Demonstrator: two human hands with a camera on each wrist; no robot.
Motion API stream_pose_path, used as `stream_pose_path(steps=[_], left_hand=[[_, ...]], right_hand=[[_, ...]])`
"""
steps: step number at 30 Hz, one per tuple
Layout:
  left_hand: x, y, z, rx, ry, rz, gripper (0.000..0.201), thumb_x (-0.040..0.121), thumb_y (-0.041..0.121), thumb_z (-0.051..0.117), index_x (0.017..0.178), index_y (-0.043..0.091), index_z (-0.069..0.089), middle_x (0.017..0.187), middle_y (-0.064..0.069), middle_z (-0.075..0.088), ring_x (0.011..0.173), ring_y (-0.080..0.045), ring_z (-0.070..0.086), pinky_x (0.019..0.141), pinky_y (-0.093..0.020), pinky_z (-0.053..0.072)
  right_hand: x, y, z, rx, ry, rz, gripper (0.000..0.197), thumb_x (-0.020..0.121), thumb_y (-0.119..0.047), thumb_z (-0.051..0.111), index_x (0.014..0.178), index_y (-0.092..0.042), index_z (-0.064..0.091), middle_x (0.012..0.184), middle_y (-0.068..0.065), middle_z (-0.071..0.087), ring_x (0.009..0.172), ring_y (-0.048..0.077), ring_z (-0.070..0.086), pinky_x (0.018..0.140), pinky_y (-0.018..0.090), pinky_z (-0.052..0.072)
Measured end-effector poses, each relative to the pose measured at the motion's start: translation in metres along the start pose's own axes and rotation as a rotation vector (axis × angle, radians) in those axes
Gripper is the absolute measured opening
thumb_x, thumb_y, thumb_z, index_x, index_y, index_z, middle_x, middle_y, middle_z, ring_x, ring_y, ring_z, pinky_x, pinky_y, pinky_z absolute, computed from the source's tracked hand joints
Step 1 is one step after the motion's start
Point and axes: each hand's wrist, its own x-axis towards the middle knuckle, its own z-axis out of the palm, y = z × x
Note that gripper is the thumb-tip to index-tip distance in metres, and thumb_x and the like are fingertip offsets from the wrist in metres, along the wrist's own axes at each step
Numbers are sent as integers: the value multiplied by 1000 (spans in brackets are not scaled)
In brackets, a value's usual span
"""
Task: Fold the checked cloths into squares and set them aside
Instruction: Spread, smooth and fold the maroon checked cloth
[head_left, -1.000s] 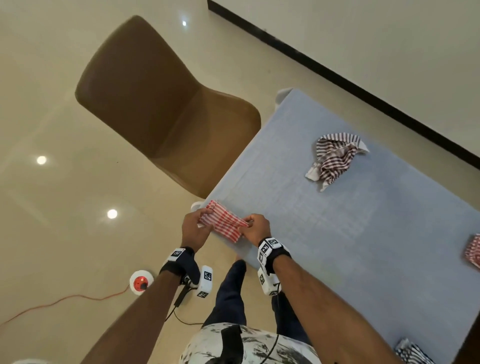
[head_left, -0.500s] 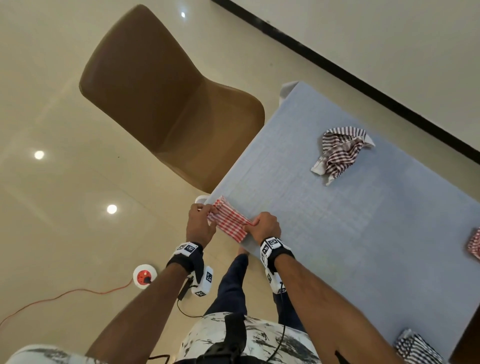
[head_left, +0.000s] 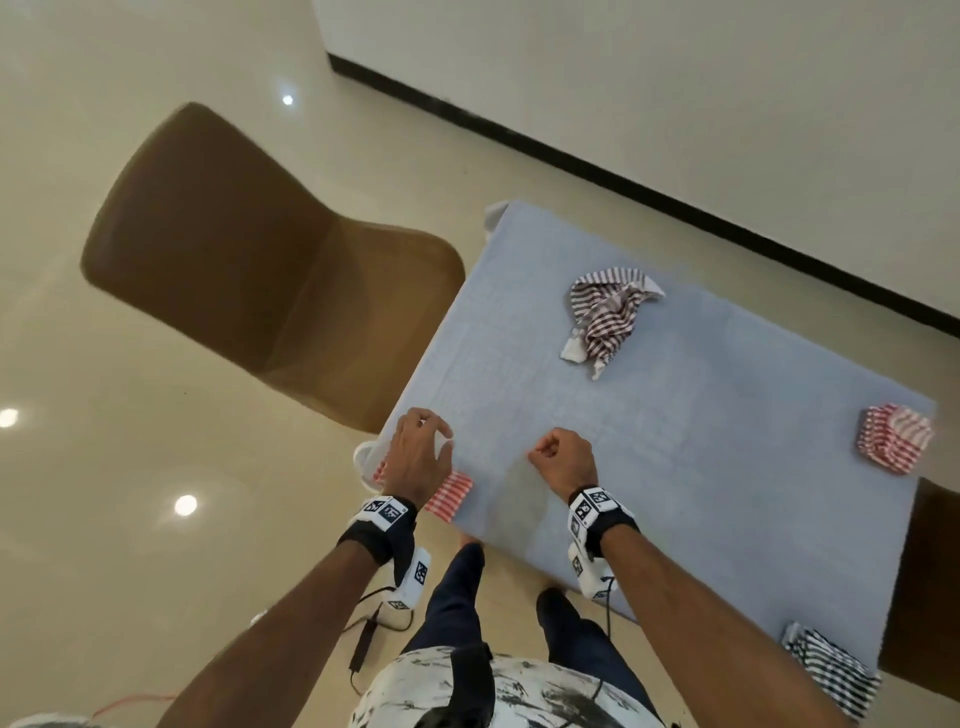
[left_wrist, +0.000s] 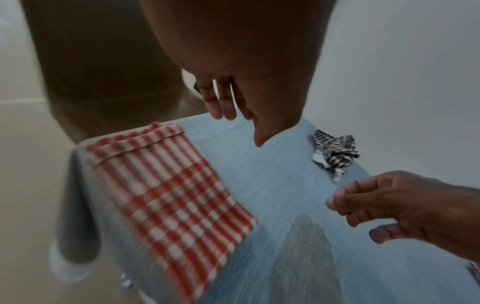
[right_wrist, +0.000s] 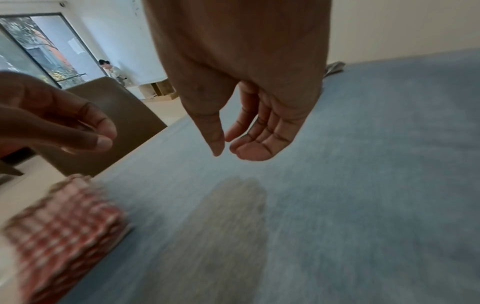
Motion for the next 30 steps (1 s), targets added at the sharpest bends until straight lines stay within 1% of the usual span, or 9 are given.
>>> stream_pose_path(steps=[3,6,9,13,17,21,24,28,30], left_hand=[[32,27,15,69,-144,151,26,89,24,73,111,17,61,125,-6,56,115,-25,53,94,-39,51],[65,56,30,191,-280,242,39,90,22,73,124,14,57,133,-11,50,121,-30,52,93,-43,54],[90,78,46,370,-401,302,54,92,23,69,141,13,49,146,-13,41,131,-33,47,101,-46,50],[108,85,63,570,-515,291,68,92,28,67,152,18,36,154,-14,29,139,-34,37,110,-48,40],[114,88,65,578,-527,262,62,93,26,64,149,17,39,151,-14,33,135,-33,41,109,-49,42],[122,109,55,442,-456,308,43,97,23,61,139,16,53,145,-9,47,131,-29,49,108,-46,43],[131,150,43,193,-267,477,46,92,14,67,136,12,53,137,-9,53,123,-28,57,100,-44,52],[134,217,26,10,-193,810,63,87,9,69,146,5,45,145,-15,49,136,-30,47,115,-36,41],[131,239,21,45,-227,844,57,88,9,67,142,8,49,136,-11,60,122,-27,58,98,-28,44]], right_hand=[[32,21,-39,-42,144,-15,13,73,-12,79,82,-16,69,83,8,73,86,31,70,79,36,54],[64,31,-72,-117,193,-69,25,76,-10,76,99,-10,67,98,15,66,97,37,63,87,39,46],[91,23,-90,-175,66,-88,42,80,-10,71,121,-15,62,123,18,52,105,36,60,96,39,49],[120,12,-83,-271,-83,-68,60,82,-14,70,139,-18,51,131,19,41,115,40,54,100,45,50],[127,7,-76,-239,88,-22,26,91,-7,61,115,0,64,125,22,52,111,39,56,92,45,52],[112,6,-89,7,304,-105,13,88,-15,72,80,-4,74,85,10,73,78,26,67,74,46,58],[82,-5,-116,120,319,-212,5,89,-18,74,91,-13,73,84,2,75,75,17,69,72,42,59],[39,-20,-172,33,246,-295,35,94,-14,68,126,-19,57,97,6,77,83,22,74,72,40,61],[26,-25,-197,-51,258,-359,29,93,-15,68,121,-22,64,98,2,78,85,21,74,74,39,61]])
